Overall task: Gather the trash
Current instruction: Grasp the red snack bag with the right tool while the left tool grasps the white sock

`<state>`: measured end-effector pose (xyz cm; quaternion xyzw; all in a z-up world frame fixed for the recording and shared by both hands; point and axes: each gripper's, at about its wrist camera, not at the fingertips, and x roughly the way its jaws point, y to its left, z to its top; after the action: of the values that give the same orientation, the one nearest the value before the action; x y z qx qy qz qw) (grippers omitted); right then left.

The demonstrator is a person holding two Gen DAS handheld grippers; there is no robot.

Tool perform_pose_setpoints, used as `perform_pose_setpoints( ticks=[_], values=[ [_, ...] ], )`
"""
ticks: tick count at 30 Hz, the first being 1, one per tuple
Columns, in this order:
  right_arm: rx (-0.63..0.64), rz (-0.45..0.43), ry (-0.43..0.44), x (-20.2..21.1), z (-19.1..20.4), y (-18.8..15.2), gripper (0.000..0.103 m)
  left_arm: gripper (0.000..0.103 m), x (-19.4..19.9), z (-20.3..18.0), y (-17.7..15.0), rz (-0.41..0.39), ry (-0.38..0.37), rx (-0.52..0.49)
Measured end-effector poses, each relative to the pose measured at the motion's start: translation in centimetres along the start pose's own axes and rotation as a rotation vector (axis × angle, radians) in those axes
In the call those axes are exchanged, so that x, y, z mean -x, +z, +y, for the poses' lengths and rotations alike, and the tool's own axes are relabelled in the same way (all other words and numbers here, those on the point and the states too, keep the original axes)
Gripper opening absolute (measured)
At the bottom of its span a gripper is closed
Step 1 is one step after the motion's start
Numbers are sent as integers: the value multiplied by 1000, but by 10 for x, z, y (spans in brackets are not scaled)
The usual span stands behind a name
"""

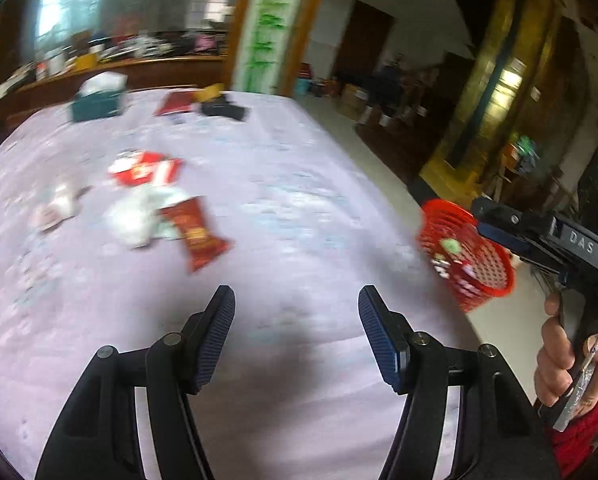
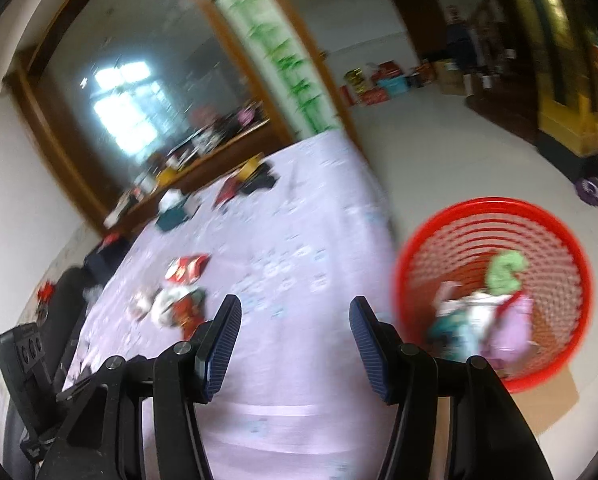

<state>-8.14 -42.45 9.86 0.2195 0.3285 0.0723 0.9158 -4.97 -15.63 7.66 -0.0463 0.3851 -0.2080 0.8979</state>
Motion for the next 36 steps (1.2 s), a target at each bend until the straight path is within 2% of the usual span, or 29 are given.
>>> perform_pose_setpoints(
  ticks=[8,12,16,18,19,20,21,22,24,27,29,32,36],
  values=[
    [176,213,109,-88,98,-4,63,63,37,93,-1,-54,130,156],
    [233,306,111,-141,132,-11,63,63,46,115,0,-68,153,181],
    [344,342,62,-187,158,-22,63,63,47,117,6,-60,174,143],
    [403,340,23,-205,167,-30,63,65,47,116,10,-57,182,115],
    [419,343,12,-210,168,-31,63,70,45,115,13,-57,190,99],
    [432,348,7,-216,167,-33,58,77,43,115,16,-57,199,82],
    [436,350,11,-222,165,-35,52,77,40,114,20,-56,210,68],
    [436,353,16,-224,163,-36,34,78,38,114,24,-53,222,60],
    [433,341,45,-224,159,-37,30,78,28,112,33,-38,216,36],
    [395,291,94,-213,147,-28,30,78,9,110,49,-17,218,21],
    [355,249,127,-203,138,-19,30,78,-8,107,57,17,193,8],
    [290,158,127,-189,117,-3,30,78,-40,104,65,63,214,2],
    [199,135,127,-187,100,9,30,78,-75,103,67,115,249,2]
  ],
)
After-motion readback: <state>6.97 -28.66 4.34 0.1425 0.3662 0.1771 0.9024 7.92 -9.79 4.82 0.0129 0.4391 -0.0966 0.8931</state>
